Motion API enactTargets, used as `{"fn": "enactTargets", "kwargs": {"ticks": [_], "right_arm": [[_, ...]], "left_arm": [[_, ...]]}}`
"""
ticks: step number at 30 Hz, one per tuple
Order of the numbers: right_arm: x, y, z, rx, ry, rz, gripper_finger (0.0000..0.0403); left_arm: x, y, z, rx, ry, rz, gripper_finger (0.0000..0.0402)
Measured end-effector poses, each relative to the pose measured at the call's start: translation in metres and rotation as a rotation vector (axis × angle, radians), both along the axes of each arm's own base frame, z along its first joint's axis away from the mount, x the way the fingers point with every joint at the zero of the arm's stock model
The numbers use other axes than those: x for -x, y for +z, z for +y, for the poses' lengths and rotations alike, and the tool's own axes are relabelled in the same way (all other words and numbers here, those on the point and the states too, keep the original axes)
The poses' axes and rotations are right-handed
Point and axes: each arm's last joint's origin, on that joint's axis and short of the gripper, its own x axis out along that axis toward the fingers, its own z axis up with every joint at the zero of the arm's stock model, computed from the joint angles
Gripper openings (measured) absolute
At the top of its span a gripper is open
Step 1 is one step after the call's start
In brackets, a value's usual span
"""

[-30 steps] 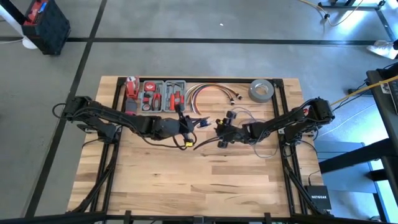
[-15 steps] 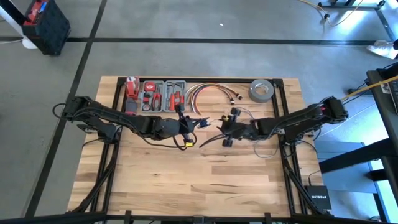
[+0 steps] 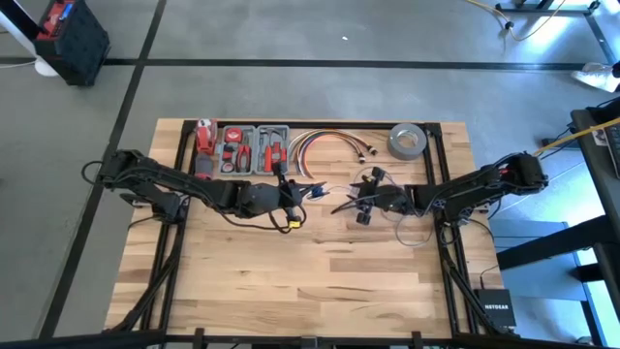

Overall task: Coil cords
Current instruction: Coil the blue wire onto the black spool

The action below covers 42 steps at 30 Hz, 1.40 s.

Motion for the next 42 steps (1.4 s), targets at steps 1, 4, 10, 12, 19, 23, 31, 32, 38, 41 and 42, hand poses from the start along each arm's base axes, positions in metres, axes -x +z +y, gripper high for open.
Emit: {"fn": "enactTargets", "kwargs": {"ticks": [1,4,10,12,19,23,31,32,38,41,42], "right_arm": [[0.0,0.0,-0.001,-0.005,0.003,0.0,0.0165],[0.0,0.0,-0.001,0.0,0.0,-0.002,0.0166],[-0.001,0.002,-0.001,0.003,-0.006,-0.021,0.0166],[-0.003,0.004,0.0,-0.007,0.003,-0.052,0.0166],[-0.005,0.006,0.002,-0.046,0.066,-0.08,0.0166],[-0.006,0.007,0.006,-0.101,0.189,-0.086,0.0166],[-0.016,0.003,0.004,-0.029,0.161,-0.064,0.0166],[-0.019,0.0,0.004,-0.009,0.15,-0.058,0.0166],[-0.047,-0.008,0.0,0.075,-0.009,-0.079,0.0166],[-0.063,-0.007,0.001,0.092,0.039,-0.07,0.0166],[-0.067,-0.008,0.002,0.096,0.055,-0.059,0.0166]], "left_arm": [[0.0,0.0,0.0,0.0,0.0,-0.001,0.0],[0.0,0.0,0.0,0.0,0.0,-0.004,0.0],[0.0,0.0,0.0,0.0,0.0,0.001,0.0],[0.0,0.0,0.0,-0.001,0.0,0.002,0.0],[0.0,0.0,0.0,0.002,0.0,0.0,0.0],[0.0,0.0,0.0,0.003,0.001,-0.001,0.0],[0.0,0.001,0.0,0.018,0.005,-0.024,0.0],[-0.001,0.001,0.0,0.017,0.004,-0.024,0.0],[-0.001,0.001,0.0,0.01,0.002,-0.02,0.0],[0.0,0.001,0.0,0.016,0.004,-0.022,0.0],[-0.001,0.001,0.0,0.019,0.005,-0.025,0.0]]}}
